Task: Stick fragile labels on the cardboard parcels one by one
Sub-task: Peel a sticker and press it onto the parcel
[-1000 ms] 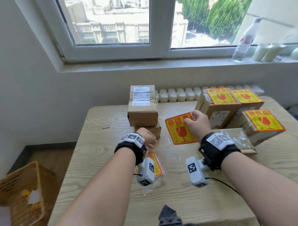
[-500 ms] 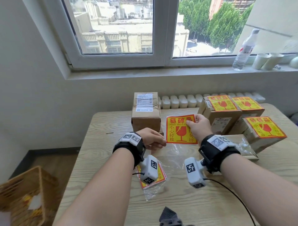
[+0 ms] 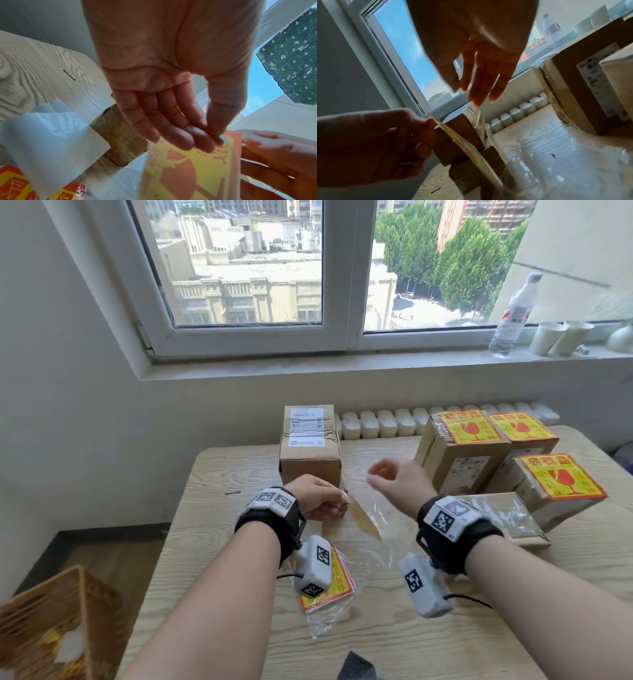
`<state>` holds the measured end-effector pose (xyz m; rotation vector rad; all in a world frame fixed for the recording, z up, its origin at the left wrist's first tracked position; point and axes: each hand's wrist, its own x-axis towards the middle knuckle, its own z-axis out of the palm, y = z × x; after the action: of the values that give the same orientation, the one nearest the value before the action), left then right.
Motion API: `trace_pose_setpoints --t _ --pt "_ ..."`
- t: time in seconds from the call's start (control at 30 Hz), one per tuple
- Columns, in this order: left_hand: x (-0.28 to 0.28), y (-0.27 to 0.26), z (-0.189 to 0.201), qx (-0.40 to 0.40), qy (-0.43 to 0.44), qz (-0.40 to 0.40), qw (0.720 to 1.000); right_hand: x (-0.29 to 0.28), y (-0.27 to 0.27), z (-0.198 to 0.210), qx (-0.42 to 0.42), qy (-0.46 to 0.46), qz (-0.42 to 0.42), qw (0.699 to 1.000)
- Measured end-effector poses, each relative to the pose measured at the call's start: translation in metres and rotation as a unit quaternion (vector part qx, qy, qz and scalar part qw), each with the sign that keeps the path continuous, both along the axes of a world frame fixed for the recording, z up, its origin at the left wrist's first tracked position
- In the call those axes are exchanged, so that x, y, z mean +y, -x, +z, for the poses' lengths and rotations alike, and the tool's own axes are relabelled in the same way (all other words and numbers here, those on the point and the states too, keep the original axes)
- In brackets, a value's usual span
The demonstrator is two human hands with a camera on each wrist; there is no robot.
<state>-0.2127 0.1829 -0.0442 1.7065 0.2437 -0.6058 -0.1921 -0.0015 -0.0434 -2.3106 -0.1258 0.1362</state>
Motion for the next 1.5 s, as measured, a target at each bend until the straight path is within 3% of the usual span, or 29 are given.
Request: trace_pose_setpoints --t 0.07,0.17,1.03,1.3,1.5 --pt "0.0 -0.001 0.0 -0.007 0.008 -0.003 1.0 0.006 0.006 -0.002 0.027 -0.027 0.064 0.997" --pt "0.0 -0.003 0.0 -0.013 0.014 -0.003 1.0 0.01 0.009 -0.007 0.042 -0.057 0.081 0.994" --pt "-0.001 -0.007 -0.008 -0.014 0.01 0.016 1.0 0.009 0.006 -0.012 0.085 -0.118 0.041 0.989" --pt "-0.006 -0.014 -0.008 -0.042 0.04 0.131 0.99 0.014 0.007 -0.011 0.109 -0.163 0.026 0.98" --pt "-0.002 -0.016 -0.014 -0.042 0.04 0.108 0.992 0.014 0.01 -0.005 0.122 -0.202 0.011 0.972"
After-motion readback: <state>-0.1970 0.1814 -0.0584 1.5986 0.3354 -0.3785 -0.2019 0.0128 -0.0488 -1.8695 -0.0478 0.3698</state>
